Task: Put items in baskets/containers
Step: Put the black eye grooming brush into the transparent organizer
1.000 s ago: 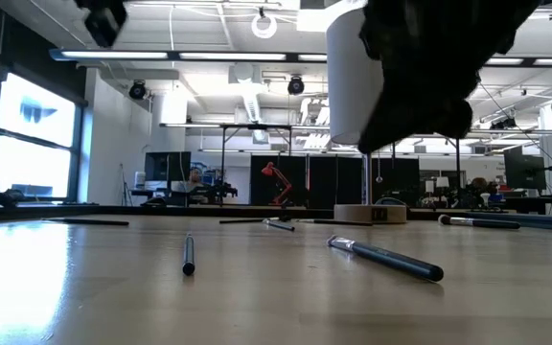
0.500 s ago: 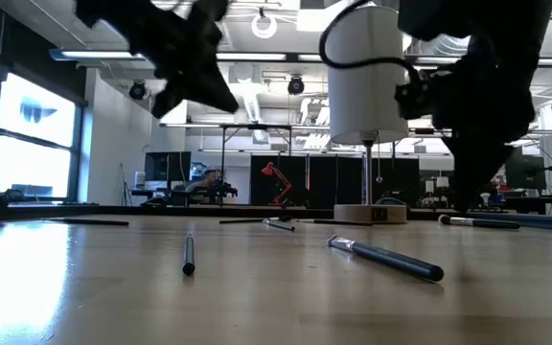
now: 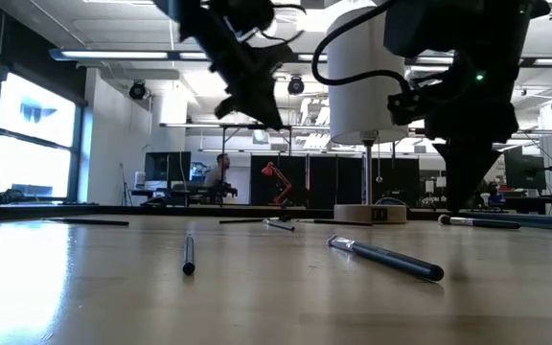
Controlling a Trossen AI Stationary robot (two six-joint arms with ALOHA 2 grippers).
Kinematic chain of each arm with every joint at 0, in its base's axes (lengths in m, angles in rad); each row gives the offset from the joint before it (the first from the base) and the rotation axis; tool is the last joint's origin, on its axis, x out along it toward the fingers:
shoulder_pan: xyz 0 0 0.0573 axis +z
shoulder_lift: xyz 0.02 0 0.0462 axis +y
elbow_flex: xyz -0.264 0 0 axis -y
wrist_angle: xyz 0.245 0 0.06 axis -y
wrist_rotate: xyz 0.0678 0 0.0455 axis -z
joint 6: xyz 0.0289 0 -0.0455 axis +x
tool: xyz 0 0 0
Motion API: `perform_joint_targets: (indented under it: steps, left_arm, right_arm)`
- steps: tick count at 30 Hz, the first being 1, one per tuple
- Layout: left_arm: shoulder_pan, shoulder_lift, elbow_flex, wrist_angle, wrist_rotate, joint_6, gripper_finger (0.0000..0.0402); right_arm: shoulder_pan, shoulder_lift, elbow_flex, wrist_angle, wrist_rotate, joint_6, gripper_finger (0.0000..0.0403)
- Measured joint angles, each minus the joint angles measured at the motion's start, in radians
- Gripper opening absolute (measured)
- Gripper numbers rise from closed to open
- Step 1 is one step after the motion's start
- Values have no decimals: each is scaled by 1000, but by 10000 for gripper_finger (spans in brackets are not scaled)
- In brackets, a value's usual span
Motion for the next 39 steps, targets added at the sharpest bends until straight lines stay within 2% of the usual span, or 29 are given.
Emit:
perform_joint_targets:
  steps: [5,11,18,23,31,39]
  left_arm:
    - [12,123,177,-106,-10,165,1]
    - [39,251,353,-203,-105,191,36]
    - [120,408,504,-339,14,183,106]
    - [163,490,539,-396,104,179,134]
    - [175,522,546,-383,69,225,135]
    - [173,523,546,-430,117,232,135]
  right_arm:
    - [-24,0,0,-11,-5,67,0]
    - [-74,-19,0,-16,-40,130,0]
    - [-133,-50,0,-31,-33,185,0]
    - [-144,-51,0,-25,-43,219,0]
    - [-145,-51,0,-16,-40,264,0]
    - [-148,-51,0,21,-45,266,0]
